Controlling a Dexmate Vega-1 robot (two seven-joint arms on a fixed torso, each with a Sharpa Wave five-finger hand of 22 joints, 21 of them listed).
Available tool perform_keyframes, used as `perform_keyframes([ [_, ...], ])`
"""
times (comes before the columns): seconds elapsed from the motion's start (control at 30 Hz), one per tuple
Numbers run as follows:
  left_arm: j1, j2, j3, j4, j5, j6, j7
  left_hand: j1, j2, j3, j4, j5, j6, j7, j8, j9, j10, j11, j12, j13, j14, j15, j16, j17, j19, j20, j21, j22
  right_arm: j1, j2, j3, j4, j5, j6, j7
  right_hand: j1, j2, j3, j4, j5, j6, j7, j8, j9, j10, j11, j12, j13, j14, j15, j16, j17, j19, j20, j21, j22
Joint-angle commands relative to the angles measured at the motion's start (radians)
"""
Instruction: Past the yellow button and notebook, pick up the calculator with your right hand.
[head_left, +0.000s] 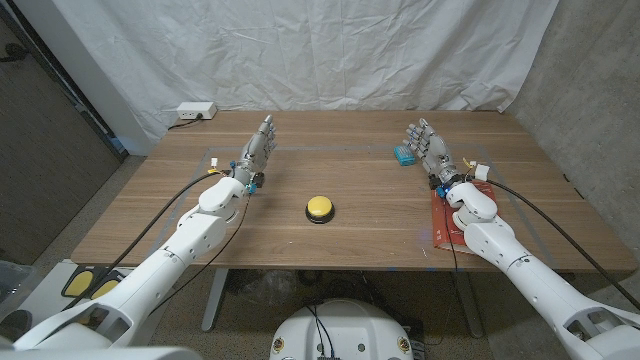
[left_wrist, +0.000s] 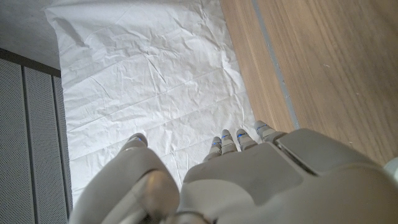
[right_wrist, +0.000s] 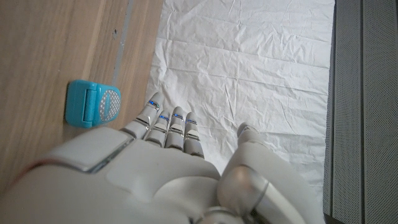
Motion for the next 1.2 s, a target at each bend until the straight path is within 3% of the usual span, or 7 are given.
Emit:
perform_keyframes([
  [0.03, 0.015, 0.001, 0.007, -0.046, 0.006, 0.028, 0.032, 0.014, 0.002, 0.001, -0.005, 0.005, 0.006, 0.001, 0.009, 0.003, 0.003, 0.002, 0.008, 0.001, 0.0, 0.006, 0.002, 0.003, 0.0, -0.069, -0.001, 0.002, -0.052, -0.057, 0.018, -0.081, -0.002, -0.015, -0.002, 0.014, 0.001, 0.004, -0.005, 0.003, 0.01, -0.005, 0.002, 0.001, 0.007, 0.0, 0.006, 0.003, 0.009, -0.003, 0.004, 0.002, 0.011, -0.011, -0.003, 0.003],
  [0.17, 0.011, 0.017, 0.017, -0.059, 0.024, 0.062, 0.043, 0.018, 0.005, 0.002, -0.007, 0.006, 0.008, 0.002, 0.009, 0.003, 0.004, 0.002, 0.008, 0.001, 0.0, 0.007, 0.002, 0.003, 0.001, -0.068, -0.002, 0.003, -0.071, -0.069, 0.032, -0.098, 0.02, -0.014, 0.012, 0.022, 0.005, 0.007, -0.01, 0.002, 0.011, -0.01, 0.001, 0.001, 0.01, -0.002, 0.007, 0.003, 0.012, -0.005, 0.004, 0.002, 0.012, -0.01, -0.006, 0.003],
  [0.3, 0.009, 0.014, 0.014, -0.043, -0.004, 0.048, -0.002, 0.022, 0.009, 0.004, -0.009, 0.006, 0.01, 0.002, 0.009, 0.003, 0.005, 0.001, 0.009, 0.001, 0.001, 0.007, 0.002, 0.003, 0.0, -0.067, -0.005, 0.003, -0.1, -0.086, 0.042, -0.132, 0.008, -0.009, -0.011, 0.028, 0.007, 0.01, -0.014, 0.002, 0.012, -0.012, 0.001, 0.001, 0.013, -0.008, 0.007, 0.003, 0.013, -0.008, 0.003, 0.001, 0.013, -0.01, -0.009, 0.003],
  [0.77, 0.045, 0.027, 0.001, -0.083, 0.005, 0.013, 0.01, 0.034, 0.02, 0.008, -0.014, 0.006, 0.02, 0.001, 0.011, 0.003, 0.013, 0.005, 0.01, 0.001, 0.007, 0.01, 0.003, 0.003, -0.002, -0.065, -0.011, 0.004, -0.198, -0.122, 0.07, -0.234, -0.02, 0.029, -0.058, 0.041, 0.013, 0.013, -0.023, -0.001, 0.017, -0.015, 0.0, 0.001, 0.019, -0.006, 0.008, 0.003, 0.018, -0.011, 0.002, 0.001, 0.017, -0.012, -0.015, 0.004],
  [1.1, 0.038, 0.022, -0.005, -0.057, -0.003, -0.006, -0.007, 0.041, 0.026, 0.009, -0.016, 0.006, 0.027, 0.0, 0.012, 0.003, 0.018, -0.001, 0.011, 0.001, 0.01, 0.01, 0.003, 0.004, -0.002, -0.063, -0.015, 0.004, -0.247, -0.129, 0.085, -0.282, -0.04, 0.057, -0.089, 0.042, 0.015, 0.012, -0.025, -0.005, 0.023, -0.015, 0.001, 0.001, 0.025, -0.008, 0.008, 0.004, 0.024, -0.01, 0.004, 0.003, 0.021, -0.012, -0.019, 0.004],
  [1.2, 0.035, 0.02, -0.005, -0.051, -0.002, -0.006, -0.008, 0.042, 0.027, 0.009, -0.017, 0.006, 0.03, 0.001, 0.013, 0.003, 0.019, -0.001, 0.011, 0.001, 0.011, 0.011, 0.003, 0.004, -0.001, -0.062, -0.016, 0.004, -0.27, -0.139, 0.09, -0.331, -0.058, 0.042, -0.124, 0.043, 0.017, 0.012, -0.025, -0.005, 0.025, -0.017, 0.001, 0.001, 0.027, -0.006, 0.009, 0.004, 0.025, -0.011, 0.004, 0.004, 0.023, -0.012, -0.021, 0.004],
])
